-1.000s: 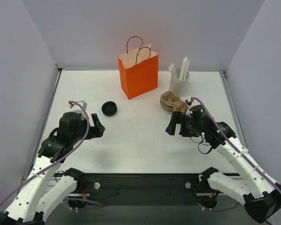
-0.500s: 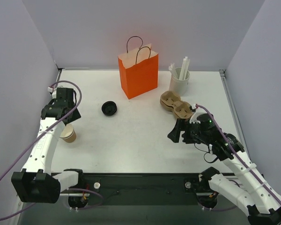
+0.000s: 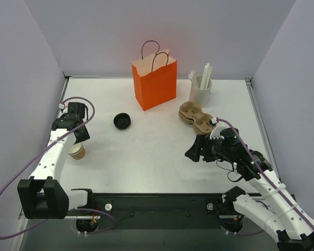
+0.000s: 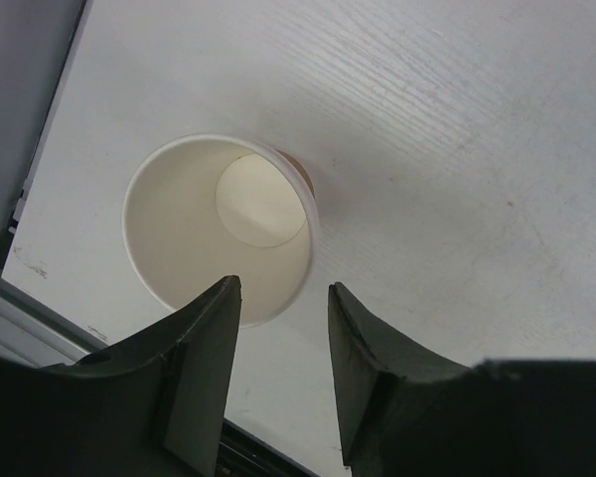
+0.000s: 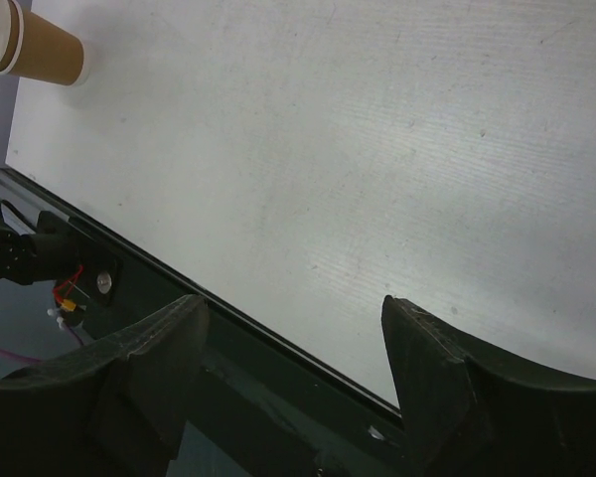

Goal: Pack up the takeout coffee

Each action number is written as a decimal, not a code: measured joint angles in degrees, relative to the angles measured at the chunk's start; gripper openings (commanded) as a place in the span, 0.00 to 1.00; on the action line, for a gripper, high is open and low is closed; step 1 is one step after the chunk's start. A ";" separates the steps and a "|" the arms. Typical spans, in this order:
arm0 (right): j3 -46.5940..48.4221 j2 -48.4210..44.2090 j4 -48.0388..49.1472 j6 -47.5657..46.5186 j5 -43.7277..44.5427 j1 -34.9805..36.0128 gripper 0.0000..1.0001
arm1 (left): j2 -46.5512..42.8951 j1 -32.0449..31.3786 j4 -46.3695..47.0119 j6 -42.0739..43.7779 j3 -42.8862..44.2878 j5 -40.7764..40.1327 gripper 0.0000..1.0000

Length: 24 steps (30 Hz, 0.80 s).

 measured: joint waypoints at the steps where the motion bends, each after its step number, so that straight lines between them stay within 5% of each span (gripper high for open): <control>1: -0.02 0.02 0.04 -0.04 -0.22 0.00 0.71 | 0.00 0.00 0.13 0.09 -0.33 -0.02 0.50; 24: 0.00 0.44 0.35 -0.44 -3.04 0.02 0.67 | 4.26 0.63 2.49 2.60 -1.36 0.55 0.32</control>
